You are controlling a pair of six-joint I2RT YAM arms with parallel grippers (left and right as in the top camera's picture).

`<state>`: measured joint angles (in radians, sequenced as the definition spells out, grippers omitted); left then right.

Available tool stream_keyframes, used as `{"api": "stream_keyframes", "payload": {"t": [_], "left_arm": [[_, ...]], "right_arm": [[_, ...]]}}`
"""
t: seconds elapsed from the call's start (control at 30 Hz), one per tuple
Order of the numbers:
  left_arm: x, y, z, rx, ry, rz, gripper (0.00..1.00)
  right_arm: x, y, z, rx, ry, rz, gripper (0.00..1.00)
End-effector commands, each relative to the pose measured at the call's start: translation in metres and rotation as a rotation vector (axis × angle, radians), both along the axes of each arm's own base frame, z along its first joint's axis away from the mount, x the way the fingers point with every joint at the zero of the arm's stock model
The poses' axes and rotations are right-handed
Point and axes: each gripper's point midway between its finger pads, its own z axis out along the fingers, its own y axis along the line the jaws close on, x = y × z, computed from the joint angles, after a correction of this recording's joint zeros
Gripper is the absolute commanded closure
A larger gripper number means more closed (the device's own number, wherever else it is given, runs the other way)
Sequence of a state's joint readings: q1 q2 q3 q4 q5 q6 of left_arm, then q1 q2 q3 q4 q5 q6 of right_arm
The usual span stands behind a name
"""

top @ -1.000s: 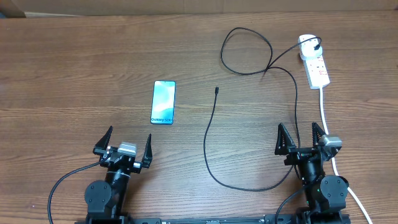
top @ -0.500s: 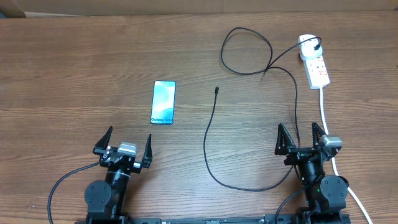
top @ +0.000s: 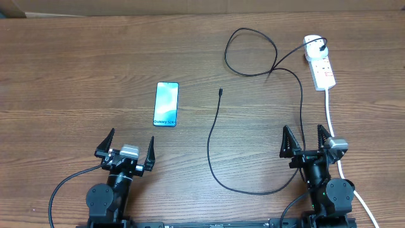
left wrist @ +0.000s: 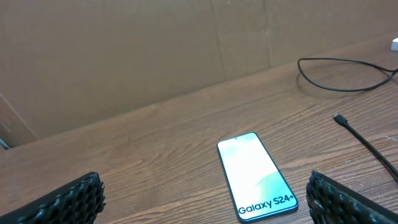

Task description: Plug charger to phone and switch on socket

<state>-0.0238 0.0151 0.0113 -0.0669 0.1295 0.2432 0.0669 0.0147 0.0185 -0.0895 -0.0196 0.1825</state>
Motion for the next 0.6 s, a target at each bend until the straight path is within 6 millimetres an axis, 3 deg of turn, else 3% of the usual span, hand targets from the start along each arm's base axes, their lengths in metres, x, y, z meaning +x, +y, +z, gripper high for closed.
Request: {"api": "stream_keyframes", "payload": {"t": [0.0,0.43,0.57], "left_arm": [[0.0003,0.0031,-0.0012,0.015,-0.004,0.015,0.0],[0.0003,0.0026,-0.0002,0.014,-0.009,0.012,0.0],[0.0002,0.0013,0.0019,-0.091,-0.001,0.01,0.0]], "right_arm": [[-0.0001,0.0013,-0.001,0.001,-0.007,0.005,0.0],[0.0001,-0.0005,-0.0009,0.001,-0.007,-0.005,0.0],[0.0,0.0002,-0.0009,0.001,-0.007,-0.002,0.0]]}}
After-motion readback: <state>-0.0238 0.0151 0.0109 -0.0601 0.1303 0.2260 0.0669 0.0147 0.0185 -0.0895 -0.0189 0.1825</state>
